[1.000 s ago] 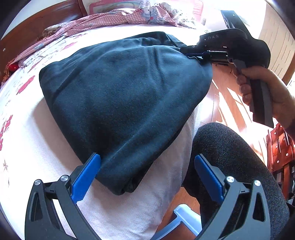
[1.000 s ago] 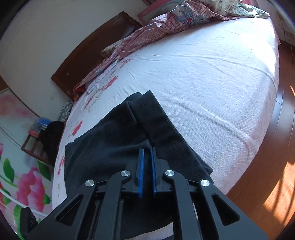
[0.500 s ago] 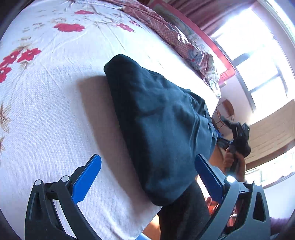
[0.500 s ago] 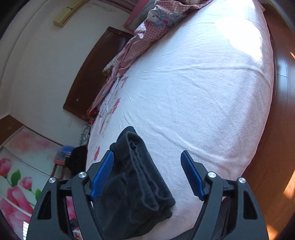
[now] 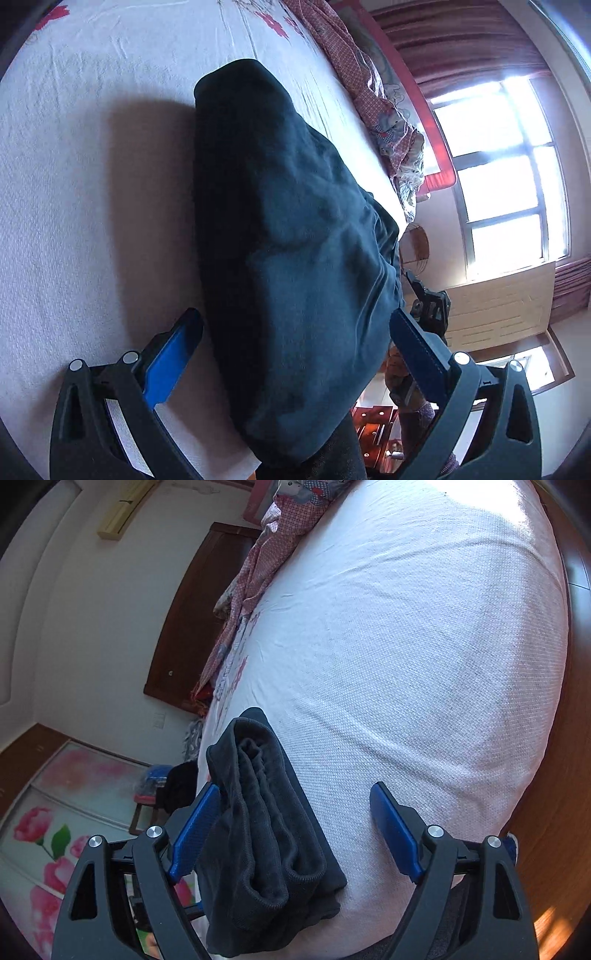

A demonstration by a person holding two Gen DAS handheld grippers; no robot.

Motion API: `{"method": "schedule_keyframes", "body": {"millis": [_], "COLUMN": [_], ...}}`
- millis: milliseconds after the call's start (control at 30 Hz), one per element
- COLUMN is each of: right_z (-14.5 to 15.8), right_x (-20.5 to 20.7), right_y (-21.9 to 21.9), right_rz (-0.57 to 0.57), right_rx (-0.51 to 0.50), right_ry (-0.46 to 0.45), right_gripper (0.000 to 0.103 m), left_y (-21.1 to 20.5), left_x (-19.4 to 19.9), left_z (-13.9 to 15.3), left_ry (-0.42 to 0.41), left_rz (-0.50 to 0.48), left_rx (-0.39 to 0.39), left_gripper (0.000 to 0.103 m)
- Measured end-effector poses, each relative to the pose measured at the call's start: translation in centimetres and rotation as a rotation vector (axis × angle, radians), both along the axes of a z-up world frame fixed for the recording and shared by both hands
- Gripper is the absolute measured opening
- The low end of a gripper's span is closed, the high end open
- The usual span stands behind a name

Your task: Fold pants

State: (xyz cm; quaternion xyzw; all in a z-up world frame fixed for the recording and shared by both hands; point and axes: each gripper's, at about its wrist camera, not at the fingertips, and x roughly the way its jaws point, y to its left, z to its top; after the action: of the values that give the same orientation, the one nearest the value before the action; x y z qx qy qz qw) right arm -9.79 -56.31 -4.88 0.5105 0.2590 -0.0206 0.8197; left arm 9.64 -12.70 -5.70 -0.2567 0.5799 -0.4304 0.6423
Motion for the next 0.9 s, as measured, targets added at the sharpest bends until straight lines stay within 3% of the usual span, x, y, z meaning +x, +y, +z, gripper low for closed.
{"method": "schedule_keyframes", "body": {"millis": [200, 267, 400, 533, 600, 633, 700, 733, 833, 867, 900], "right_z": [-0.8, -0.8, -0.7, -1.3, -1.7, -2.1, -2.3, -2.2, -1.2, -0.8, -0.6], "right_x": [-0.9, -1.2, -0.6, -0.6, -1.0, -0.9, -0.9, -0.9, -0.6, -0.6, -0.8], "right_y": [-0.7, -0.9, -0.6, 1.0, 1.4, 1.7, 2.3, 2.6, 4.2, 4.9, 5.4], "right_rz": [0.002, 0.013, 0.085, 0.158, 0.177, 0.189, 0.195, 0.196, 0.240, 0.249, 0.248], "right_rx": [0.061, 0.059, 0.103, 0.114, 0.141, 0.177, 0.166, 0.137, 0.037, -0.016, -0.042], "right_ry": [-0.041, -0.034, -0.030, -0.010, -0.031, -0.044, -0.053, -0.052, -0.002, 0.033, 0.052], "right_gripper": [0.083, 0.083, 0.085, 0.085, 0.088, 0.093, 0.094, 0.094, 0.090, 0.085, 0.072], "left_y": [0.3, -0.4, -2.3, -2.7, -3.1, -3.0, -2.7, -2.3, -1.6, -1.8, -1.8], "left_x": [0.7, 0.7, -0.1, 0.7, 1.1, 1.2, 2.0, 2.3, 2.8, 2.8, 2.8], "left_z": [-1.0, -0.8, 0.0, -0.1, -0.1, -0.2, -0.8, -1.5, -2.8, -2.7, -2.5], "left_ry": [0.065, 0.050, -0.028, 0.050, 0.053, 0.061, 0.105, 0.148, 0.238, 0.237, 0.249], "left_rz": [0.073, 0.081, -0.008, -0.066, -0.086, -0.088, -0.066, -0.055, -0.021, -0.020, -0.015], "left_rx": [-0.009, 0.037, 0.090, 0.047, 0.063, 0.068, 0.067, 0.052, -0.017, -0.027, -0.053], "left_gripper": [0.101, 0.101, 0.101, 0.099, 0.092, 0.082, 0.063, 0.033, 0.024, 0.022, 0.021]}}
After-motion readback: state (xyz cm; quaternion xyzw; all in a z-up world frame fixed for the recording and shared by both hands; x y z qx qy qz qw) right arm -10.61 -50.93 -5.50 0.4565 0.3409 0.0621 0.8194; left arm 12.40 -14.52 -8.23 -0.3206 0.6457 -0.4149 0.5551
